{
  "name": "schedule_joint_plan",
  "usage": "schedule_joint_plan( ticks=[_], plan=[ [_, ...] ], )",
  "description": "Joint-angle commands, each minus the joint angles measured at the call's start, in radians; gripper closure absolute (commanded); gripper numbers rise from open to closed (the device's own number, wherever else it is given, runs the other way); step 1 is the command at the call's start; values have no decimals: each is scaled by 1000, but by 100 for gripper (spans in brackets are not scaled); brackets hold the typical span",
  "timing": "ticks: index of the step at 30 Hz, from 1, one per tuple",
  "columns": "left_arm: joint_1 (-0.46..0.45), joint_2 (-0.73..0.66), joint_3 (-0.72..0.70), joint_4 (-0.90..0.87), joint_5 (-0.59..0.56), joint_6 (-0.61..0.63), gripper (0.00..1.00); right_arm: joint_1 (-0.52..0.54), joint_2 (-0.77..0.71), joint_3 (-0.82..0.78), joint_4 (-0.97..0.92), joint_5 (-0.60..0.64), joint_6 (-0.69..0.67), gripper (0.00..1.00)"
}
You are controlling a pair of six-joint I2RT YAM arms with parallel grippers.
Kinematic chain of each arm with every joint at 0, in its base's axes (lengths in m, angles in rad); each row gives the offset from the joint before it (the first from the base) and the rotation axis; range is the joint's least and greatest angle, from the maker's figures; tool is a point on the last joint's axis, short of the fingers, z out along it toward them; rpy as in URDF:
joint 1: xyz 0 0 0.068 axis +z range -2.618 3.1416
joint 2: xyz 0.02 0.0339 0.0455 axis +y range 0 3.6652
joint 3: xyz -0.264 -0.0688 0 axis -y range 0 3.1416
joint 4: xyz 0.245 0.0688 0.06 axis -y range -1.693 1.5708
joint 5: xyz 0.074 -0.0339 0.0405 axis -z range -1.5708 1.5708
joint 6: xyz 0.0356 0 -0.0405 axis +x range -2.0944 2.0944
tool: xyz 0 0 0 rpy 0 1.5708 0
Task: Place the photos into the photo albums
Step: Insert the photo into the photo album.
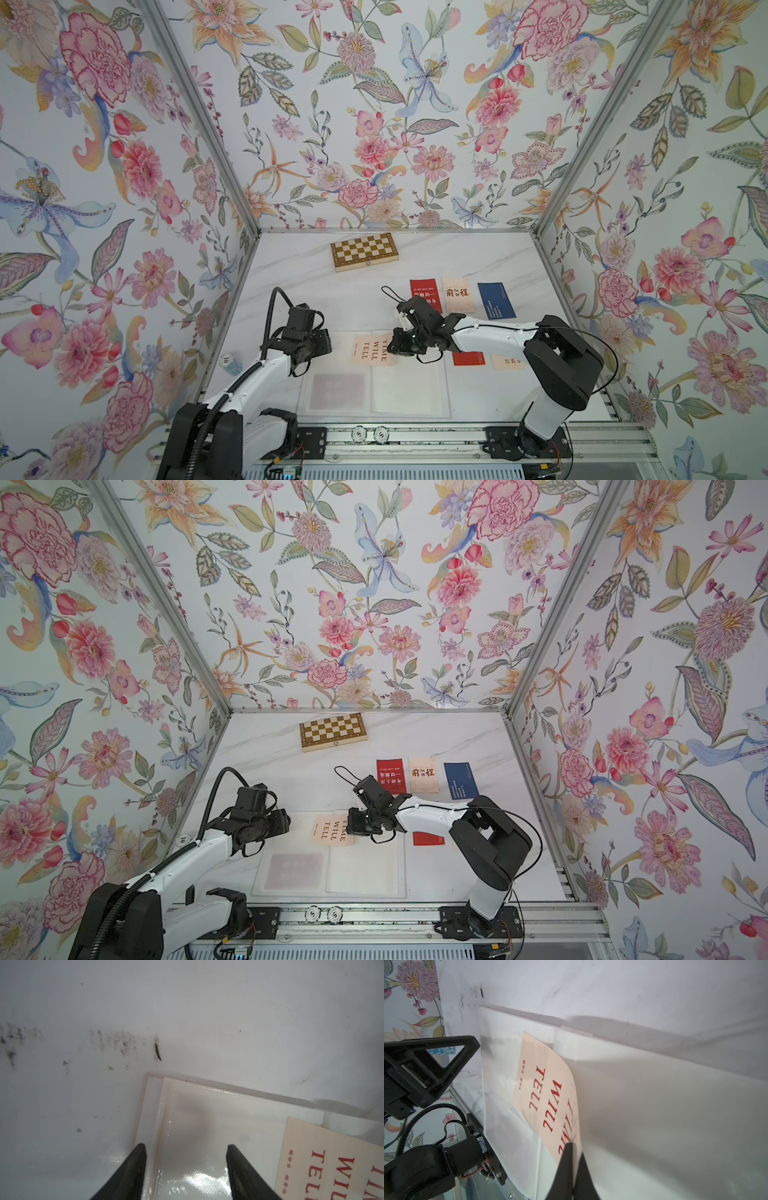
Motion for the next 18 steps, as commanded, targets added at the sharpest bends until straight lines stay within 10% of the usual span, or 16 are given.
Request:
schedule_joint_plan(
  ticks=[1, 10, 18],
  plan=[
    [19, -13, -6, -17, -36, 28, 40, 15, 60, 63, 25, -8, -15, 100],
    [55, 4, -27, 15, -30, 34, 39, 27, 128, 140, -10, -6, -22, 65],
    [64, 22, -28, 34, -6, 36, 39, 7, 73, 118, -105, 48, -61, 61]
  ],
)
